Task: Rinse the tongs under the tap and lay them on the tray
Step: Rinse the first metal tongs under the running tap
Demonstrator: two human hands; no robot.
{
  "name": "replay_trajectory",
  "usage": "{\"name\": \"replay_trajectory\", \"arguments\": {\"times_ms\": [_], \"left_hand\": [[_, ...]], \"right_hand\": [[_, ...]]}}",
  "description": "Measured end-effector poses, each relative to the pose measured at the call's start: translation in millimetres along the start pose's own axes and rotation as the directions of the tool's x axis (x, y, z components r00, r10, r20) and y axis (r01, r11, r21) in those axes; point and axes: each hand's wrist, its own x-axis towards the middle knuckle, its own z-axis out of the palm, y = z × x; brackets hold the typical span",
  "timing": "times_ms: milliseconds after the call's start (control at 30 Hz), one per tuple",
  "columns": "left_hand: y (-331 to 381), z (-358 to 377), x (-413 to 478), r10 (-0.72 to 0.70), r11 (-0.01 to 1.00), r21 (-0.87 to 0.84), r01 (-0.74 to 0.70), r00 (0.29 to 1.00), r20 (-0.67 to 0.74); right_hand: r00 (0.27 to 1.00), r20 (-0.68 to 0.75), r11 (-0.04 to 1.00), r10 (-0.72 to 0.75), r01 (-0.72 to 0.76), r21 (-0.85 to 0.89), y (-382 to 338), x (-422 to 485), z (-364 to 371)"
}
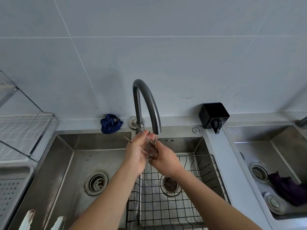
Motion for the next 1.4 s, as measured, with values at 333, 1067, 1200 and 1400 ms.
{"name": "replay_trajectory", "arguments": {"times_ms": [333, 1067, 1200, 1400], "left_hand": [[12.0, -8.6, 12.7, -0.004, 0.979, -0.199, -0.029, 0.986, -0.165], [-88.2, -75.6, -15.4, 0.231, -0.395, 0.881, -0.262, 0.899, 0.371], [-108.8, -102.6, -29.7, 0.167, -0.546, 0.814, -0.199, 0.926, 0.338], [-121.9, -116.1, -41.5, 0.171, -0.551, 0.815, -0.180, 0.931, 0.321]], "right_hand": [[0.996, -0.053, 0.996, -0.070, 0.066, -0.064, 20.1, -35.4, 21.2], [0.879, -0.219, 0.894, 0.424, -0.444, -0.052, 103.1, -116.7, 10.8], [0.866, -0.261, 0.846, 0.426, -0.484, -0.224, 129.8, -142.6, 15.3], [0.857, -0.195, 0.747, 0.477, -0.512, -0.425, 139.7, -140.4, 23.1]]}}
